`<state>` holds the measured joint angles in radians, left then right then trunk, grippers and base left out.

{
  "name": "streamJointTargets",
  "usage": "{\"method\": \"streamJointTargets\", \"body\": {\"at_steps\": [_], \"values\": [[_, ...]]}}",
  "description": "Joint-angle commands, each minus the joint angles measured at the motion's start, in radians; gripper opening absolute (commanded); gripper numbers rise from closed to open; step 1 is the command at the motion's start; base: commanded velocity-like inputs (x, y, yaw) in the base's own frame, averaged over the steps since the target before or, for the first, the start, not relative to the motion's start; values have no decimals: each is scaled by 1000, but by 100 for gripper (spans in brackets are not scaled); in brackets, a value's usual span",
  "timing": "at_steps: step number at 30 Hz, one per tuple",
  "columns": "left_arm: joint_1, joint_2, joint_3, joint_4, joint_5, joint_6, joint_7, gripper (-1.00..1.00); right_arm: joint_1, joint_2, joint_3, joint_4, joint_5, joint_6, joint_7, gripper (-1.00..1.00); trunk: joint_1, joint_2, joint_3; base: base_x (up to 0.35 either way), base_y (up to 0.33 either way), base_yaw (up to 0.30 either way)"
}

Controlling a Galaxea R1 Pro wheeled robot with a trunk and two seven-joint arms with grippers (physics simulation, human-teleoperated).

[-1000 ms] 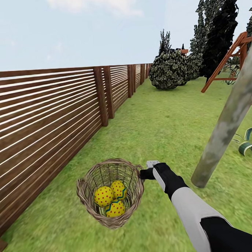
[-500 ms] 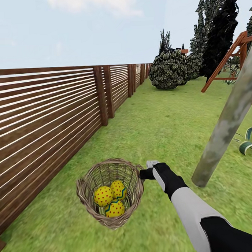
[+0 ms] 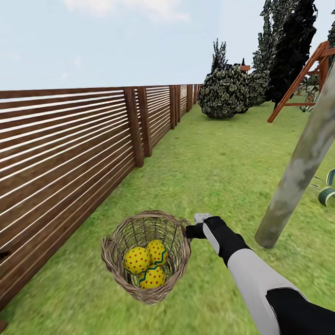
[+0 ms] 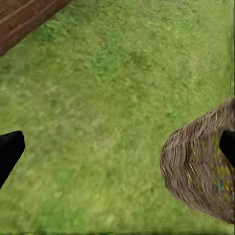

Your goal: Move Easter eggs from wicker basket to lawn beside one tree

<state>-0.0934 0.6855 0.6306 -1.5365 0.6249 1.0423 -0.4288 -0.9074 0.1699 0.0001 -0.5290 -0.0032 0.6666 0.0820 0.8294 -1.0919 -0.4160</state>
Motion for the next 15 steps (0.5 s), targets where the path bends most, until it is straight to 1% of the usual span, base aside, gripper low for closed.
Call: {"method": "streamJointTargets", "body": {"at_steps": [1, 3, 4, 5, 6, 8, 9, 11, 14, 15], "values": [[-1, -27, 1, 1, -8, 5, -8, 100, -1, 0, -1, -2, -11, 5, 2, -100, 4, -8, -4, 0, 0, 0], [-1, -116, 0, 3, -11, 5, -6, 100, -1, -1, -1, -2, -11, 5, 2, -100, 12, -22, -11, 0, 0, 0], [1, -149, 0, 5, -20, 5, -5, 100, -1, -1, -2, -2, -11, 5, 2, -100, 15, -29, -14, 0, 0, 0], [12, -203, 0, 6, -64, -17, -4, 100, -1, -1, -2, -2, -11, 5, 2, -100, 19, -36, -17, 0, 0, 0], [23, -266, 0, 6, -136, -59, -4, 100, -1, -1, -2, -2, -11, 5, 2, -100, 23, -43, -20, 0, 0, 0], [32, -345, 2, 4, -226, -104, -7, 100, -1, -1, -1, -2, -11, 5, 2, -100, 31, -57, -26, 0, 0, 0], [34, -369, 3, 2, -248, -109, -7, 100, -1, -1, -1, -2, -11, 5, 2, -100, 35, -64, -29, 0, 0, 0], [39, -400, 5, 3, -269, -112, -5, 100, -1, -1, -2, -2, -11, 5, 2, -100, 42, -78, -36, 0, 0, 0], [57, -467, 13, 2, -277, -124, -2, 100, -1, 0, 1, -2, -11, 5, 1, -100, 54, -99, -45, 0, 0, 0], [59, -476, 18, 3, -278, -130, -1, 100, -1, 0, 1, -2, -11, 5, 1, -100, 58, -106, -48, 0, 0, 0]]}}
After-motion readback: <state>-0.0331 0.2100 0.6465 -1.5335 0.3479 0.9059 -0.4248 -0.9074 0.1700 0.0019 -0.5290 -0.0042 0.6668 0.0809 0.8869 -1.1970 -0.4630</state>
